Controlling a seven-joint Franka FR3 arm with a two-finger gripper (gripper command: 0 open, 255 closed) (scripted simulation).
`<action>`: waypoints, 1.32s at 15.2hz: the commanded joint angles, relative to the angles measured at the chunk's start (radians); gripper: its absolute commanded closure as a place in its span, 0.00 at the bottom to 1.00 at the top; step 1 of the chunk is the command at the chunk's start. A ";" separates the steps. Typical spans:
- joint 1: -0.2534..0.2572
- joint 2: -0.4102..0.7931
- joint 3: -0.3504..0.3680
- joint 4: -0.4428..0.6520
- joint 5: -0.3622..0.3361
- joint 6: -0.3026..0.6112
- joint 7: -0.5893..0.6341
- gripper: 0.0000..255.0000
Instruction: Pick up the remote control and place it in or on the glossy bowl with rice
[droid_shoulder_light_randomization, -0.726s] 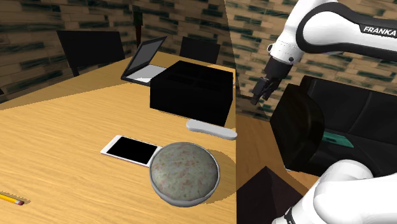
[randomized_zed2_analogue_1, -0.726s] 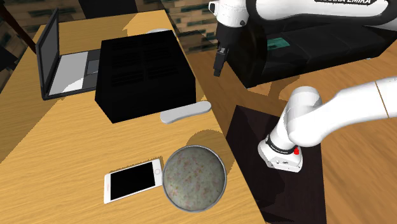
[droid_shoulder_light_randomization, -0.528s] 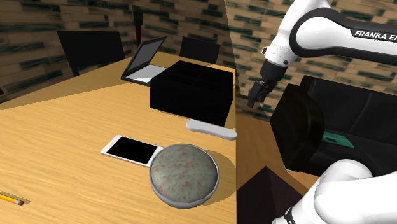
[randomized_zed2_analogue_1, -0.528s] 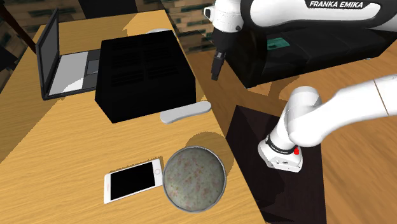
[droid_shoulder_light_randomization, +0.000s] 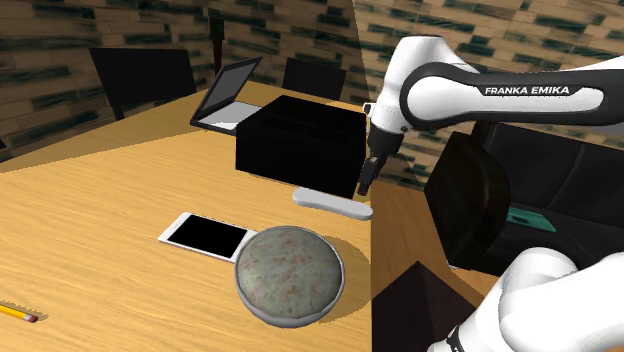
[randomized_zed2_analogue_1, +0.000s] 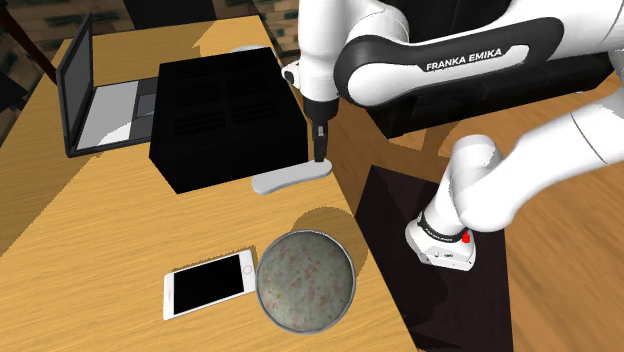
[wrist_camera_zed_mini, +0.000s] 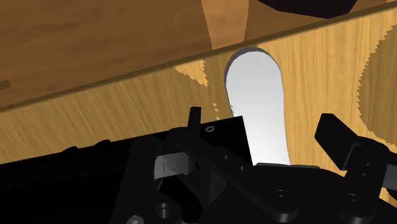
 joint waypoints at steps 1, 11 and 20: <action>0.023 0.051 0.010 -0.020 -0.005 0.055 -0.042 0.00; 0.035 0.099 0.015 -0.105 -0.008 0.183 -0.053 0.00; 0.037 0.103 0.010 -0.104 -0.010 0.185 -0.054 1.00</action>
